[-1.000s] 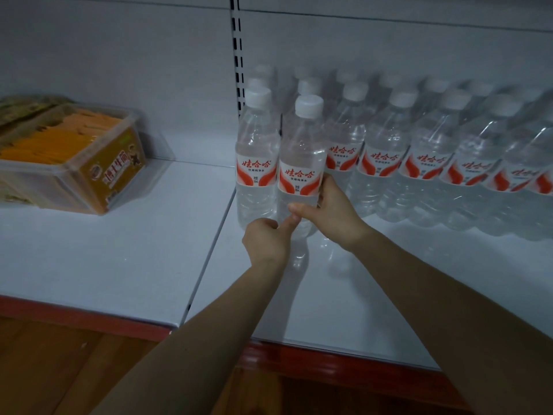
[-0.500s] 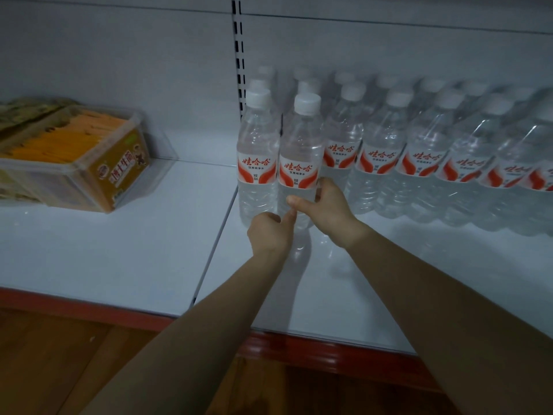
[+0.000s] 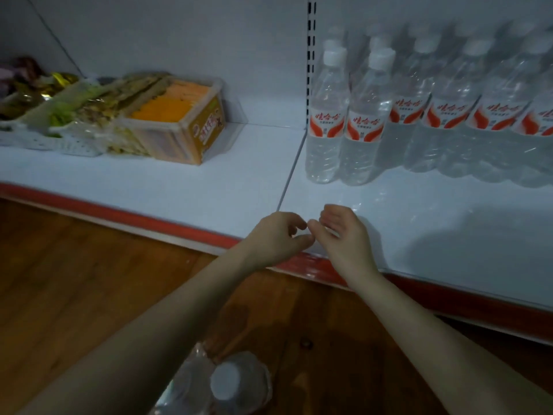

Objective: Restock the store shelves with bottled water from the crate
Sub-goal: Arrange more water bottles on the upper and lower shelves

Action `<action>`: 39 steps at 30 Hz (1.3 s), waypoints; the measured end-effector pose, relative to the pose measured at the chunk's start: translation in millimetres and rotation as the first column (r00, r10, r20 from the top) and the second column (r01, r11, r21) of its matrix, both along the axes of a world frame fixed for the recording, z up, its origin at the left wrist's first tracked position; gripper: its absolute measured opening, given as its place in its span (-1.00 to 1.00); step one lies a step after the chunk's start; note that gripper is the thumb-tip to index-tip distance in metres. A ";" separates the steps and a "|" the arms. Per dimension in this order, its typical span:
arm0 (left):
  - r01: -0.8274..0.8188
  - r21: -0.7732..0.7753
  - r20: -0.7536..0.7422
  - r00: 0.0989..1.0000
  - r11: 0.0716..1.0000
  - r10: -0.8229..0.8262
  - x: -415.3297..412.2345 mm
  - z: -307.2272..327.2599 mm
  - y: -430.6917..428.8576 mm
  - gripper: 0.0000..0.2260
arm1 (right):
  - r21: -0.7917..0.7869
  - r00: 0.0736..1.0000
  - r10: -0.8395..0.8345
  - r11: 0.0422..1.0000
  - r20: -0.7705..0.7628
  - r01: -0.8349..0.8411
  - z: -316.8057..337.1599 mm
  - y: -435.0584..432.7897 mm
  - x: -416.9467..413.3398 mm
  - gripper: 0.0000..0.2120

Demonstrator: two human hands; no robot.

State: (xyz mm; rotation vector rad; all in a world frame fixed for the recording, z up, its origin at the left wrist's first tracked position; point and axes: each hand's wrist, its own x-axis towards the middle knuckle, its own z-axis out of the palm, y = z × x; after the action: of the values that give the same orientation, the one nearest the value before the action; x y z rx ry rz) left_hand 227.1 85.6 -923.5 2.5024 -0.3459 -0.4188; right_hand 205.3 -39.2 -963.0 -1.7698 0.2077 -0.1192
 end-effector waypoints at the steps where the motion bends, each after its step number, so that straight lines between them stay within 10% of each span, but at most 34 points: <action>1: 0.006 0.031 -0.037 0.999 1.000 -0.005 -7.5 1.9 11.8 -0.64 | -0.003 0.998 0.049 0.999 -0.027 -0.049 -1.0 8.7 -7.5 -0.59; 7: 0.011 0.146 -0.172 0.985 0.989 0.014 -52.2 19.5 79.0 -0.62 | -0.001 0.925 0.370 0.929 -0.088 -0.371 -4.0 60.9 -35.6 -0.79; 16: 0.013 0.379 -0.188 0.980 0.925 0.063 -98.1 23.0 147.0 -0.61 | -0.118 0.677 0.707 0.669 -0.204 -0.734 9.2 126.5 -54.1 -0.61; 23: -0.031 0.536 -0.187 0.970 0.843 0.154 -107.3 -6.1 177.4 -0.58 | -0.171 0.575 0.756 0.551 -0.313 -0.817 5.6 145.8 -58.9 -0.58; 39: -0.072 0.341 0.091 0.995 0.937 0.044 -82.5 42.5 166.4 -0.72 | -0.252 0.643 0.725 0.593 -0.246 -0.765 16.0 144.1 -47.8 -0.37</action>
State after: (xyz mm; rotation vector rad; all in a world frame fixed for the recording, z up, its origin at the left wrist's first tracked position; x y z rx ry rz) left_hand 144.7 252.0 -881.0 2.8703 -0.2457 -0.3805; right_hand 157.4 105.0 -947.1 -2.0683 -0.5315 0.6095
